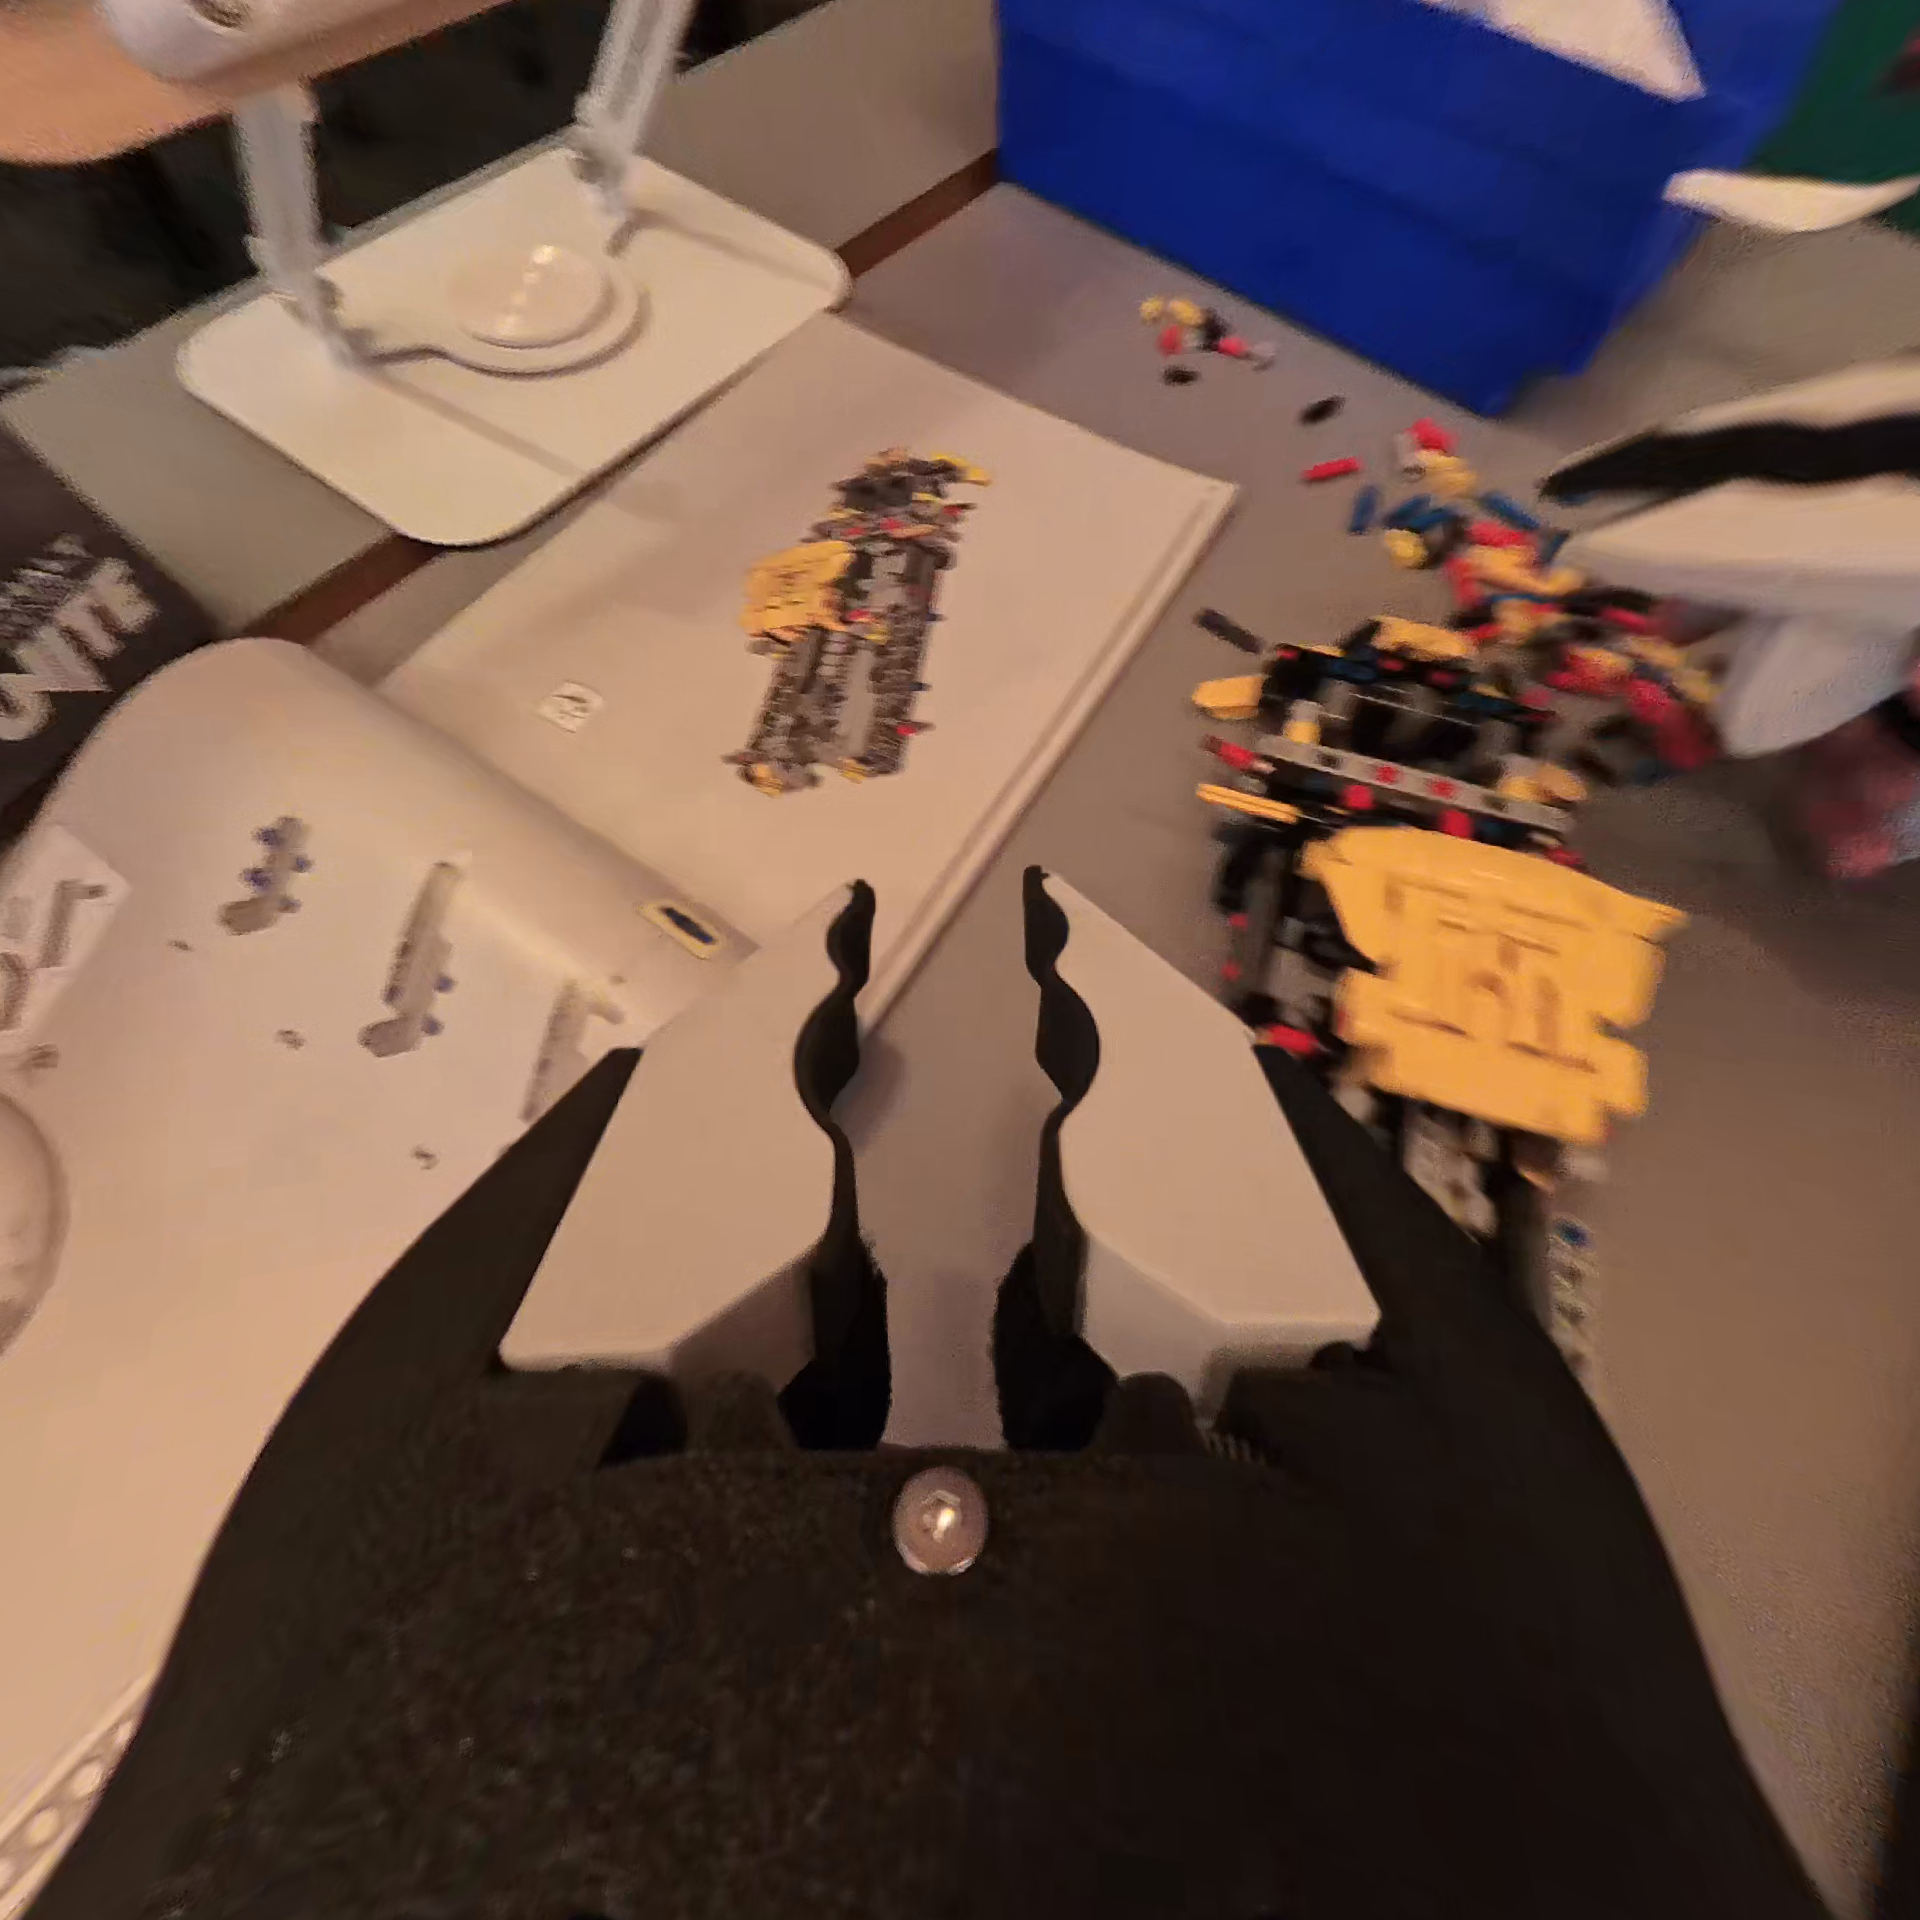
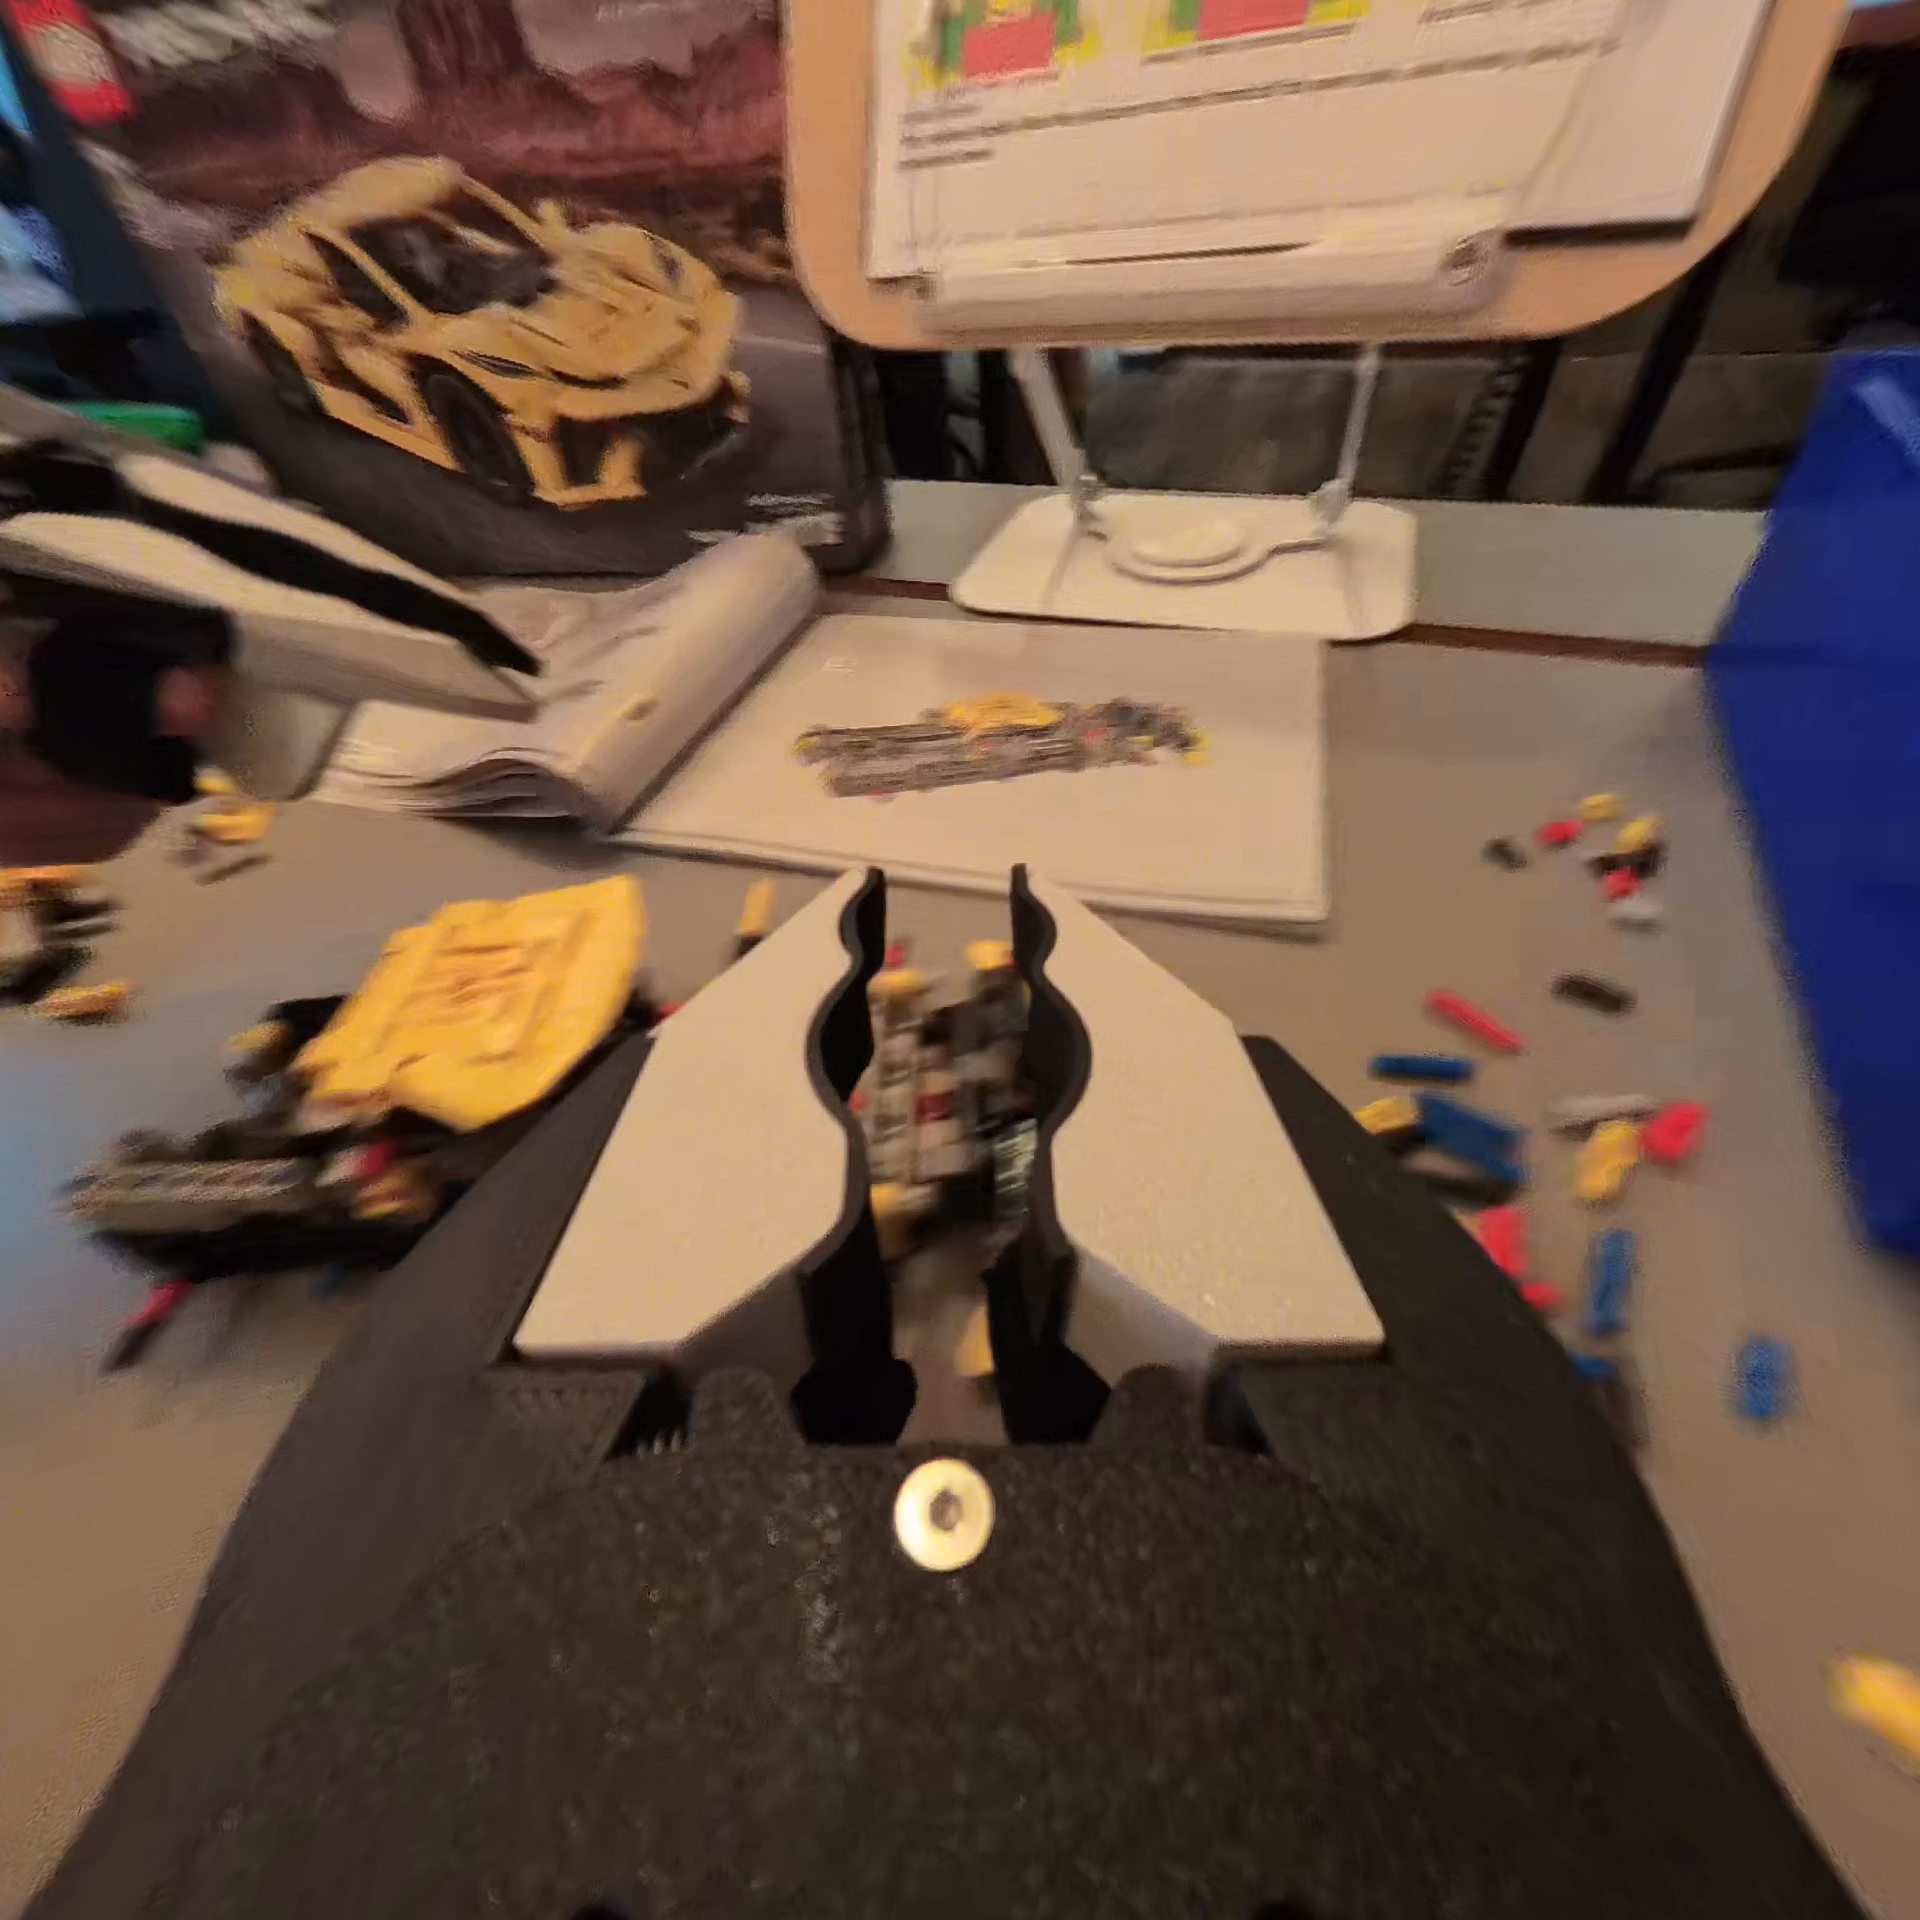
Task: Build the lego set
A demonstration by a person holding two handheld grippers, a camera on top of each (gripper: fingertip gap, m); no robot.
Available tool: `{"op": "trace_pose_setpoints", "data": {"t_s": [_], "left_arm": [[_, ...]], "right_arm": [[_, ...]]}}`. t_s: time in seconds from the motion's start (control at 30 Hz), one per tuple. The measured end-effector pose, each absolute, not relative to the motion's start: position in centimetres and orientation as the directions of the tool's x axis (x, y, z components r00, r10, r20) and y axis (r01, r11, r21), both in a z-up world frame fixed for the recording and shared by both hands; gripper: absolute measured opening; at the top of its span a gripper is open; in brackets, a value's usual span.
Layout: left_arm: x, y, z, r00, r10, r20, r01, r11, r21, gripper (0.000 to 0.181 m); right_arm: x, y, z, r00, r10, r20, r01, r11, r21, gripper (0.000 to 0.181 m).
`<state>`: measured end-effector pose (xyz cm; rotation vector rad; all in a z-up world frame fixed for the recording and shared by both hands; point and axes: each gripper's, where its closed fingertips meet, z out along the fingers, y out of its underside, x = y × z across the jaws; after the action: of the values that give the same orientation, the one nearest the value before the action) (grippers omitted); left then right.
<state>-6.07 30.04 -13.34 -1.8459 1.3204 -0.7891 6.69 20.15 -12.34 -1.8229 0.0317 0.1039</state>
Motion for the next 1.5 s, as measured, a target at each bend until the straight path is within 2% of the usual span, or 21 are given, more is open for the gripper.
{"op": "trace_pose_setpoints", "data": {"t_s": [0.03, 0.1, 0.23, 0.3, 0.37, 0.53, 0.8, 0.93, 1.03, 1.17, 1.3, 1.5], "left_arm": [[-5.8, 30.8, -13.5, 0.327, -0.944, 0.039, -0.505, -0.21, -0.837, 0.029], [-5.5, 31.4, -13.7, 0.374, -0.925, 0.065, -0.458, -0.245, -0.855, 0.029], [-7.0, 31.8, -14.7, 0.41, -0.91, 0.055, -0.439, -0.25, -0.863, 0.027], [-8.3, 32.2, -14.8, 0.428, -0.904, -0.01, -0.447, -0.202, -0.872, 0.025], [-8.9, 32.2, -14.4, 0.424, -0.905, -0.006, -0.433, -0.197, -0.88, 0.024], [-8.1, 31.1, -12.8, 0.362, -0.919, 0.156, -0.343, -0.287, -0.894, 0.024], [-8.2, 31.0, -12.8, 0.358, -0.921, 0.152, -0.352, -0.284, -0.892, 0.024], [-8.4, 31.0, -12.4, 0.362, -0.921, 0.145, -0.345, -0.277, -0.897, 0.024], [-8.5, 31.2, -12.4, 0.367, -0.92, 0.141, -0.345, -0.275, -0.897, 0.024], [-8.7, 31.3, -12.2, 0.369, -0.918, 0.145, -0.339, -0.278, -0.899, 0.024], [-8.8, 31.5, -12.3, 0.371, -0.917, 0.144, -0.342, -0.279, -0.897, 0.024], [-8.6, 31.2, -12.4, 0.365, -0.921, 0.133, -0.354, -0.269, -0.896, 0.024]], "right_arm": [[8.5, 21.1, -12.2, 0.995, 0.009, -0.097, -0.09, -0.309, -0.947, 0.028], [11.2, 23.3, -12.0, 0.973, -0.015, -0.232, -0.215, -0.437, -0.873, 0.045], [16.6, 28.1, -16.1, 0.99, -0.076, -0.123, -0.142, -0.67, -0.729, 0.049], [16.5, 29.5, -18.5, 0.989, -0.057, -0.137, -0.133, -0.751, -0.647, 0.06], [17.0, 30.3, -19.9, 0.989, -0.082, -0.127, -0.143, -0.782, -0.607, 0.063], [15.5, 29.9, -20.0, 0.976, -0.055, -0.21, -0.165, -0.816, -0.554, 0.06], [14.3, 27.7, -19.3, 0.861, -0.094, -0.5, -0.338, -0.841, -0.423, 0.051], [14.0, 27.9, -19.5, 0.857, -0.092, -0.507, -0.335, -0.847, -0.413, 0.046], [15.1, 27.9, -19.3, 0.889, -0.116, -0.443, -0.327, -0.838, -0.436, 0.047], [14.9, 27.2, -20.3, 0.892, -0.132, -0.431, -0.313, -0.87, -0.38, 0.048], [15.0, 27.2, -20.0, 0.883, -0.131, -0.451, -0.328, -0.86, -0.392, 0.044], [15.9, 26.8, -20.1, 0.912, -0.141, -0.386, -0.304, -0.863, -0.404, 0.02]]}}
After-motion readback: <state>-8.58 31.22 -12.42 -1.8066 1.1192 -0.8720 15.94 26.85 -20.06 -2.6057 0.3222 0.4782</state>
